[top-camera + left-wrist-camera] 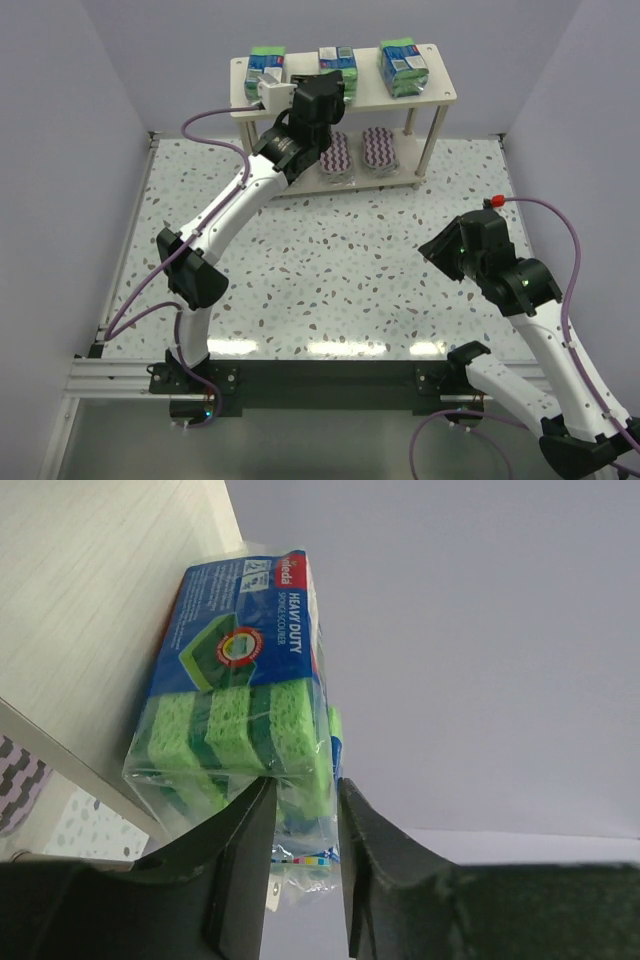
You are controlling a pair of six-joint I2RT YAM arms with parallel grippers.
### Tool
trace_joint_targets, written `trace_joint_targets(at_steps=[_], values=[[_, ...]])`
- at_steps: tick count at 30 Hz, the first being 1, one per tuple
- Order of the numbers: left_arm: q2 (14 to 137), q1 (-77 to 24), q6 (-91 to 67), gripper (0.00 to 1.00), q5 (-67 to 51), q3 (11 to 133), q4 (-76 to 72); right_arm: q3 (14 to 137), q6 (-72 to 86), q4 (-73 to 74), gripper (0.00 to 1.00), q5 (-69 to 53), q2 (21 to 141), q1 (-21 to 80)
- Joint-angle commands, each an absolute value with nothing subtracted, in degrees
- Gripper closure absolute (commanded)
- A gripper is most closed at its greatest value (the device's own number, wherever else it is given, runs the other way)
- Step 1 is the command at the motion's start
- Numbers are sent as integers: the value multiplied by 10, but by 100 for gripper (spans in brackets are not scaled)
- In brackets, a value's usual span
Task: Place and organize the cleaning sponges onto the shelf
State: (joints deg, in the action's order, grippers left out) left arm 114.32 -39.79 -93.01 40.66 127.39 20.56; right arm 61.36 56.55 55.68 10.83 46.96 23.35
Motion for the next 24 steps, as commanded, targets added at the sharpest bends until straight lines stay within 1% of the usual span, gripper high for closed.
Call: trace_joint_targets(at_steps=[1, 4, 5, 7, 13, 16, 18, 22, 23, 24], values=[[1137, -394, -934, 62, 415, 1278, 178, 616, 564, 547, 60, 109, 471, 232], [1130, -395, -928, 55, 410, 1274, 164, 615, 563, 546, 59, 108, 471, 233], [1125, -396, -919, 51, 410, 1272, 160, 614, 563, 546, 59, 108, 471, 233], [1115, -397, -917, 45, 410, 1265, 155, 613, 563, 545, 59, 108, 469, 233], [1059, -402, -897, 34, 387, 1195, 124, 608, 565, 541, 59, 105, 468, 233], [1025, -403, -891, 28, 374, 1146, 104, 607, 566, 540, 58, 105, 466, 233], [992, -403, -877, 25, 358, 1101, 81, 606, 566, 539, 58, 105, 465, 233], [915, -403, -780, 21, 281, 1014, -61, 605, 559, 536, 55, 105, 457, 233], [879, -403, -713, 21, 216, 966, -100, 600, 556, 533, 53, 101, 455, 233], [862, -403, -685, 19, 187, 946, -127, 598, 549, 524, 51, 93, 453, 233]])
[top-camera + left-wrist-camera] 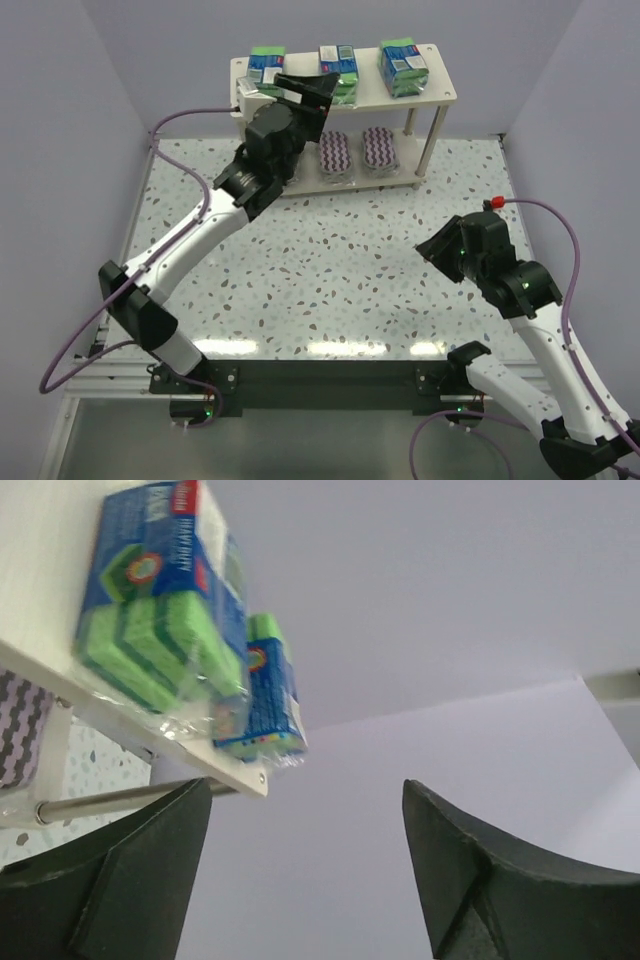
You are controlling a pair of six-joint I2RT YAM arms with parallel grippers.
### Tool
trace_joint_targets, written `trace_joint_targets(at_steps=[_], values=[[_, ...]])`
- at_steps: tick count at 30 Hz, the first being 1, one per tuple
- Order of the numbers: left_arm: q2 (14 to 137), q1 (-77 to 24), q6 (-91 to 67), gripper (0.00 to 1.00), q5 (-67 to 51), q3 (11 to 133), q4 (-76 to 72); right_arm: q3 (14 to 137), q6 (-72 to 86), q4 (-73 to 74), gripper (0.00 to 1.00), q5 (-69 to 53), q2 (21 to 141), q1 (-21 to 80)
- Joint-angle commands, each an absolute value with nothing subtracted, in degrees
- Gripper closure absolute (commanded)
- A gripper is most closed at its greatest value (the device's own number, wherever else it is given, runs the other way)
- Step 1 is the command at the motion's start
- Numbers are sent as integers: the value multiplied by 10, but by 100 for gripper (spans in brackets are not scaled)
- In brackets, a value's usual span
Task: Place and organize the cleaning sponges onto the shelf
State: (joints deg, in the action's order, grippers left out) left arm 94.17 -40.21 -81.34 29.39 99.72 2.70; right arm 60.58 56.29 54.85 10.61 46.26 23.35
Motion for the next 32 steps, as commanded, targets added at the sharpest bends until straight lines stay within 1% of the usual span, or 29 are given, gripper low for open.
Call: trace_joint_targets(at_steps=[1, 2, 4, 5, 7, 8, 9, 12, 13, 16, 25, 32], values=[[845, -403, -667, 15, 163, 928, -140, 594, 543, 517, 48, 87, 450, 233], [812, -403, -626, 11, 114, 897, -144, 590, 539, 508, 37, 81, 447, 234], [781, -403, -596, 1, 66, 868, -122, 587, 528, 493, 27, 69, 444, 233], [749, -403, -570, 0, 50, 837, -118, 586, 524, 489, 19, 68, 442, 233], [718, -403, -535, 0, 29, 811, -89, 587, 511, 482, 13, 68, 436, 233], [692, -402, -505, 0, 12, 793, -76, 590, 505, 480, 6, 69, 433, 233], [682, -403, -489, 0, 3, 786, -61, 591, 497, 478, 3, 69, 432, 233], [659, -403, -445, 0, -21, 789, 52, 599, 483, 478, 2, 69, 432, 233], [657, -403, -438, 0, -20, 794, 114, 599, 480, 479, 2, 68, 432, 233], [647, -402, -408, 0, -26, 802, 198, 603, 469, 471, 2, 66, 432, 234], [620, -403, -368, 0, 13, 810, 315, 622, 443, 477, 2, 76, 438, 233], [601, -403, -326, 0, 32, 821, 327, 628, 445, 481, 2, 120, 429, 233]])
